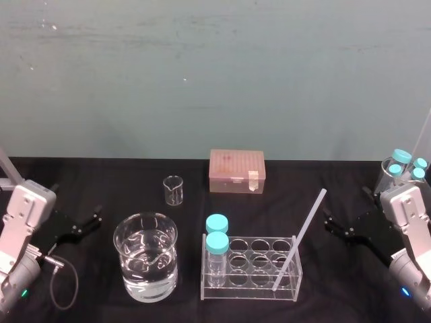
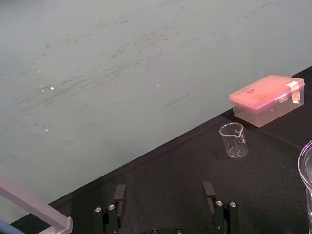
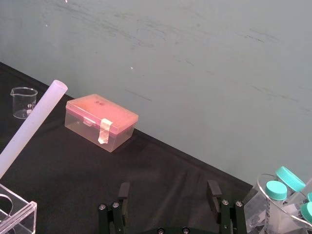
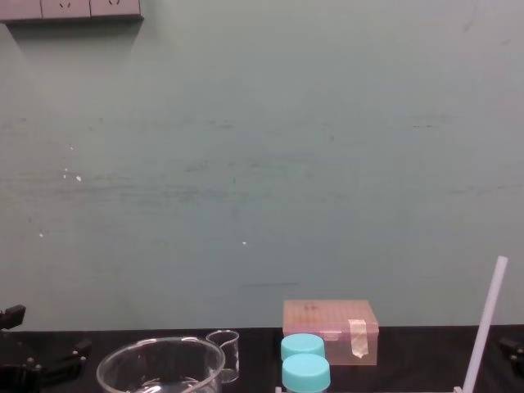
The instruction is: Pick up the stirring rod with one hand, then place it down.
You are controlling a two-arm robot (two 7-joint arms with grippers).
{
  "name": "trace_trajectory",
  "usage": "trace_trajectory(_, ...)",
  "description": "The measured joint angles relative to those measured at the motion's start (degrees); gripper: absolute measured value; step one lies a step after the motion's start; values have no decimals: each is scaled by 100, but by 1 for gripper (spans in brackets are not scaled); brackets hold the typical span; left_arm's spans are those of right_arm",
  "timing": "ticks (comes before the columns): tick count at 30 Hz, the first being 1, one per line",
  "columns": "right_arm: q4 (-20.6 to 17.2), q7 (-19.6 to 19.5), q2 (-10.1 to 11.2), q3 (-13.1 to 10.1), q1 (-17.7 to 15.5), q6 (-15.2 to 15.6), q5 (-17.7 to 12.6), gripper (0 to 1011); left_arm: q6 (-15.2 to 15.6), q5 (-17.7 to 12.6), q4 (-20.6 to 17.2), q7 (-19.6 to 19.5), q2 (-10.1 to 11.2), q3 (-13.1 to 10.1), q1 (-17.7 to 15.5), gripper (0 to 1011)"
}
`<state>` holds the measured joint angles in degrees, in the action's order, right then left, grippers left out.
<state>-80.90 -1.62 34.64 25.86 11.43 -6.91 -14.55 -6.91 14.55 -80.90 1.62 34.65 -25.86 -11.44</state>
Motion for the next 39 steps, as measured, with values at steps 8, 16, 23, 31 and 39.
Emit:
trace_trajectory(8,0,0,0,0,0,0,0,1000,0,0,0,0,0,0,0,1005)
trace_trajectory(16,0,0,0,0,0,0,0,1000,0,0,0,0,0,0,0,1005)
trace_trajectory(23,0,0,0,0,0,0,0,1002,0,0,0,0,0,0,0,1005)
trace_trajectory(31,-82,2,70,-290,-98,-224,-85,1000,0,0,0,0,0,2,0,1005)
trace_trajectory(39,-702,595,225,-859,-356,-798,-878,1002,0,0,0,0,0,0,0,1005)
